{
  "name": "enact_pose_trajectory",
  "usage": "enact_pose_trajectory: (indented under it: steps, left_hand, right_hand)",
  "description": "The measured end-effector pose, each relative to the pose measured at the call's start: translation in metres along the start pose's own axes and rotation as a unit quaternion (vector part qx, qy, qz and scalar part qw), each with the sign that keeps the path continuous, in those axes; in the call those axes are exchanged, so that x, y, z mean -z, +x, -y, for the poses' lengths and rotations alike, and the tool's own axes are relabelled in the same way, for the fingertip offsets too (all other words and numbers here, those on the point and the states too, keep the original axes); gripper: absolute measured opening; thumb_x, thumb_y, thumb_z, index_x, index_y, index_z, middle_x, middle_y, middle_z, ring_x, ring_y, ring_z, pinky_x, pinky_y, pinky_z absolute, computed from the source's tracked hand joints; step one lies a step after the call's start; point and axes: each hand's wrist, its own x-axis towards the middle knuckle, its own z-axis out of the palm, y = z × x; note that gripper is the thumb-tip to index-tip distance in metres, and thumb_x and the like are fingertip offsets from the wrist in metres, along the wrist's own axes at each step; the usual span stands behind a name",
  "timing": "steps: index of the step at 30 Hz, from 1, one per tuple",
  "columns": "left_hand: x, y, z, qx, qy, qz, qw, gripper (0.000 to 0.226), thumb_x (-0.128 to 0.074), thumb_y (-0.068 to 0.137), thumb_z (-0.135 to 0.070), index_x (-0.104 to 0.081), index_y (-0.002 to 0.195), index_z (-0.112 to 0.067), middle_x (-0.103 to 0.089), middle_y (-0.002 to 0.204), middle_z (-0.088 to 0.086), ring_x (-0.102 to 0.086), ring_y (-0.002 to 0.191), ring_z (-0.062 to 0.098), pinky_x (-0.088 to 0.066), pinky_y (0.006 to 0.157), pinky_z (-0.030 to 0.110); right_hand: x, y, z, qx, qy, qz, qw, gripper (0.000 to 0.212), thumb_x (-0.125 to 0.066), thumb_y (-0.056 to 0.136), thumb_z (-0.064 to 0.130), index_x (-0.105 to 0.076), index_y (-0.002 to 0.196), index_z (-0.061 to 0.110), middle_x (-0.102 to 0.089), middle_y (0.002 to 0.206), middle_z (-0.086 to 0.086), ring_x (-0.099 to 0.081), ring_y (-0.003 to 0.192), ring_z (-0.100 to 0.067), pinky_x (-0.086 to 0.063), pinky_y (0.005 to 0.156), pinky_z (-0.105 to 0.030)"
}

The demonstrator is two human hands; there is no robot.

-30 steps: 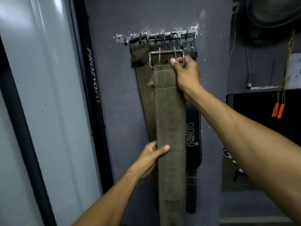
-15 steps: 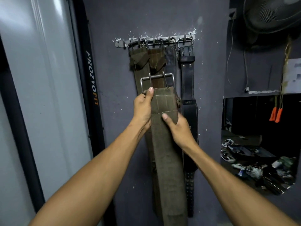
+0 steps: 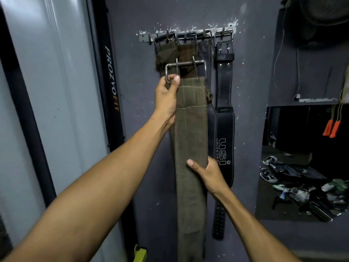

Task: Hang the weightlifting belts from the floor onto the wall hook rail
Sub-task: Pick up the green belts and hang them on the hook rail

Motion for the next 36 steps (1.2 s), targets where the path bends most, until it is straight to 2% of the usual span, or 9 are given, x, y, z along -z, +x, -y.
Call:
enact_pose_trajectory:
  steps: [8, 12, 15, 19, 21, 25, 27, 30, 36]
  left_hand:
    - [0.004, 0.010, -0.013, -0.027, -0.030, 0.011, 0.999, 0.003, -0.056, 0.104, -0.011, -0.054, 0.106, -0.010, -0.061, 0.094, 0.009, -0.059, 0.087, 0.026, -0.053, 0.084, 0.042]
    - [0.011, 0.008, -0.012, -0.027, -0.034, 0.008, 0.999, 0.006, -0.056, 0.105, -0.011, -0.054, 0.110, -0.011, -0.064, 0.092, 0.008, -0.063, 0.081, 0.022, -0.056, 0.080, 0.041]
    - [0.014, 0.002, -0.005, -0.027, -0.013, 0.005, 1.000, 0.016, -0.054, 0.105, -0.013, -0.052, 0.121, -0.010, -0.068, 0.091, 0.006, -0.066, 0.075, 0.016, -0.060, 0.073, 0.035]
    - [0.018, -0.007, 0.004, -0.027, 0.005, 0.022, 0.999, 0.018, -0.050, 0.108, -0.015, -0.052, 0.126, -0.016, -0.067, 0.110, 0.021, -0.066, 0.093, 0.030, -0.057, 0.088, 0.045]
    - [0.022, -0.008, 0.008, -0.029, 0.009, 0.021, 0.999, 0.023, -0.050, 0.108, -0.017, -0.052, 0.131, -0.016, -0.070, 0.114, 0.021, -0.069, 0.095, 0.027, -0.060, 0.086, 0.043]
    - [0.031, 0.000, 0.018, -0.032, 0.042, 0.016, 0.998, 0.043, -0.049, 0.108, -0.019, -0.042, 0.150, -0.018, -0.072, 0.124, 0.018, -0.075, 0.104, 0.027, -0.061, 0.093, 0.044]
    - [0.037, 0.011, 0.022, -0.035, 0.056, 0.019, 0.998, 0.056, -0.049, 0.109, -0.022, -0.027, 0.160, -0.029, -0.066, 0.139, 0.015, -0.070, 0.120, 0.027, -0.058, 0.101, 0.044]
    - [0.049, 0.035, 0.030, -0.050, 0.086, 0.036, 0.994, 0.067, -0.048, 0.108, -0.031, -0.010, 0.162, -0.042, -0.048, 0.159, 0.008, -0.059, 0.136, 0.021, -0.050, 0.113, 0.045]
    - [0.080, 0.108, 0.042, -0.052, 0.096, 0.076, 0.991, 0.068, -0.045, 0.109, -0.034, -0.004, 0.161, -0.045, -0.039, 0.165, 0.010, -0.048, 0.146, 0.023, -0.040, 0.121, 0.048]
  right_hand:
    - [0.001, -0.038, -0.043, -0.110, 0.005, 0.040, 0.993, 0.024, -0.083, 0.082, 0.008, -0.077, 0.105, 0.010, -0.083, 0.100, -0.004, -0.079, 0.093, -0.019, -0.062, 0.075, -0.027]
    - [0.004, -0.045, -0.056, -0.119, -0.007, 0.034, 0.992, 0.043, -0.094, 0.071, 0.029, -0.077, 0.107, 0.013, -0.082, 0.105, -0.009, -0.080, 0.095, -0.021, -0.063, 0.075, -0.029]
    - [0.002, -0.025, -0.031, -0.069, 0.032, 0.053, 0.996, 0.059, -0.079, 0.078, 0.048, -0.068, 0.127, 0.016, -0.078, 0.121, -0.006, -0.075, 0.113, -0.024, -0.061, 0.093, -0.037]
    - [-0.008, 0.034, 0.043, 0.078, -0.020, -0.008, 0.997, 0.056, -0.058, 0.095, 0.054, -0.056, 0.139, 0.019, -0.077, 0.117, 0.016, -0.072, 0.109, -0.001, -0.058, 0.088, -0.020]
    - [-0.016, 0.065, 0.082, 0.133, -0.072, -0.061, 0.987, 0.062, -0.052, 0.094, 0.066, -0.054, 0.141, 0.026, -0.076, 0.110, 0.019, -0.071, 0.107, 0.002, -0.058, 0.090, -0.025]
    - [-0.036, 0.110, 0.129, 0.206, -0.160, -0.056, 0.964, 0.057, -0.050, 0.098, 0.065, -0.051, 0.144, 0.032, -0.072, 0.093, 0.033, -0.066, 0.092, 0.018, -0.055, 0.081, -0.013]
    - [-0.047, 0.128, 0.136, 0.230, -0.191, -0.058, 0.953, 0.036, -0.055, 0.102, 0.051, -0.054, 0.134, 0.033, -0.074, 0.099, 0.022, -0.068, 0.093, 0.014, -0.059, 0.088, -0.022]
    - [-0.061, 0.154, 0.134, 0.266, -0.210, -0.088, 0.937, 0.042, -0.056, 0.105, 0.037, -0.053, 0.144, 0.023, -0.076, 0.113, 0.009, -0.071, 0.103, -0.001, -0.059, 0.095, -0.034]
    - [-0.091, 0.222, 0.118, 0.294, -0.233, -0.137, 0.917, 0.067, -0.058, 0.103, 0.042, -0.031, 0.162, 0.024, -0.076, 0.093, 0.000, -0.071, 0.085, -0.014, -0.047, 0.075, -0.023]
